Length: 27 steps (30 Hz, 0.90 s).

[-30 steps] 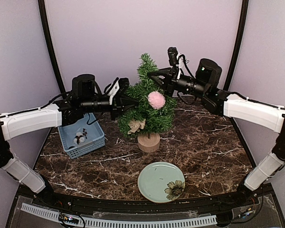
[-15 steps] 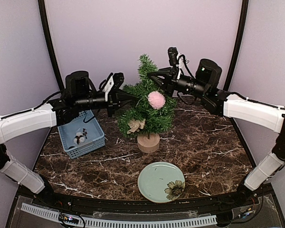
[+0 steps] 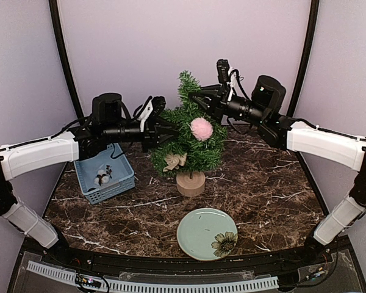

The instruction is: Decorate the small christmas tree

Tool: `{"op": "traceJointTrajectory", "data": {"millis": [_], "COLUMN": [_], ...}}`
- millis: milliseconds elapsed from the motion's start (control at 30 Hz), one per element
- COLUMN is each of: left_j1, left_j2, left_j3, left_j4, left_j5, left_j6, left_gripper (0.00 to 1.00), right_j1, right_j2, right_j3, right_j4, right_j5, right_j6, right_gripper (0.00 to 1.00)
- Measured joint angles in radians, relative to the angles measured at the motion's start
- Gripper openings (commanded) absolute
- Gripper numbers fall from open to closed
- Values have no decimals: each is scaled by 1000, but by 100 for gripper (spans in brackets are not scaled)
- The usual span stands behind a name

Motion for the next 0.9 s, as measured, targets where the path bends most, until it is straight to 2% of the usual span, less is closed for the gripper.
{"op": "traceJointTrajectory", "data": {"millis": [200, 367, 733, 900], "left_j1": [0, 0, 0, 0], "left_j2": [36, 42, 11, -19], "left_j3": [22, 26, 27, 45], "left_j4": [1, 1, 1, 6], "left_j5": [9, 23, 19, 15], "left_j6": [-10, -21, -19, -21], "left_gripper": [17, 0, 0, 0], "right_j1": [0, 0, 0, 0], "right_j2": [0, 0, 0, -2], "right_j3": [0, 0, -2, -4], "right_j4": [17, 28, 35, 40], "right_j5": [0, 0, 3, 9], "right_j6": [0, 0, 0, 3], "right_gripper": [15, 16, 20, 34]}}
